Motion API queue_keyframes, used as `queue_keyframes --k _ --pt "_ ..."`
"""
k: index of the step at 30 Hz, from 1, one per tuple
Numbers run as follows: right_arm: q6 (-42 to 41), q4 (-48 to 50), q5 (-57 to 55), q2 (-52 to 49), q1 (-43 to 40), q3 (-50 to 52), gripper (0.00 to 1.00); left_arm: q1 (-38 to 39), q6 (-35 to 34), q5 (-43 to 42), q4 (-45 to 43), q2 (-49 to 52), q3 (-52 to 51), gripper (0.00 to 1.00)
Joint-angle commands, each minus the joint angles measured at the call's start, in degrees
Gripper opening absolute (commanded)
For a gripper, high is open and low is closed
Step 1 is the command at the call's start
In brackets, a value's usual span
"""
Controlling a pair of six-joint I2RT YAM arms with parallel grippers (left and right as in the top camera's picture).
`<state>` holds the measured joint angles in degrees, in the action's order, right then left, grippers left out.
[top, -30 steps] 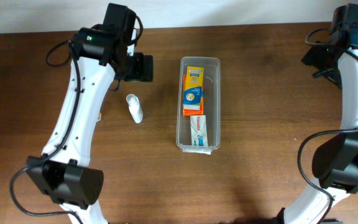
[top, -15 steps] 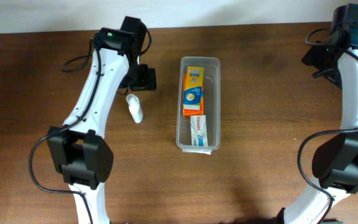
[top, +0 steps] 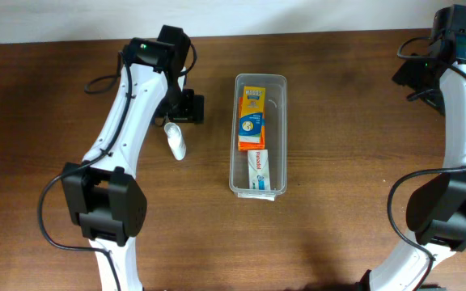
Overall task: Pack container
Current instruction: 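Lower the left gripper around the lotion bottle and close it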
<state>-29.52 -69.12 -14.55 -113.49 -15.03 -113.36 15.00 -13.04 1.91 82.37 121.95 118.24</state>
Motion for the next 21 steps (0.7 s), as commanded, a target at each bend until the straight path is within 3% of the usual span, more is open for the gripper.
queue_keyframes --k 1,9,21 --pt "0.3 0.0 -0.9 -0.5 -0.4 0.1 0.98 -2.3 1.1 -2.8 -0.9 0.3 -3.1 0.99" --pt "0.3 0.0 -0.9 -0.5 -0.4 0.1 0.98 -4.3 5.3 -4.2 -3.4 0.3 -6.5 0.99" --pt "0.3 0.0 -0.9 -0.5 -0.4 0.1 0.98 -3.4 5.4 -4.1 -5.6 1.0 -9.7 0.99"
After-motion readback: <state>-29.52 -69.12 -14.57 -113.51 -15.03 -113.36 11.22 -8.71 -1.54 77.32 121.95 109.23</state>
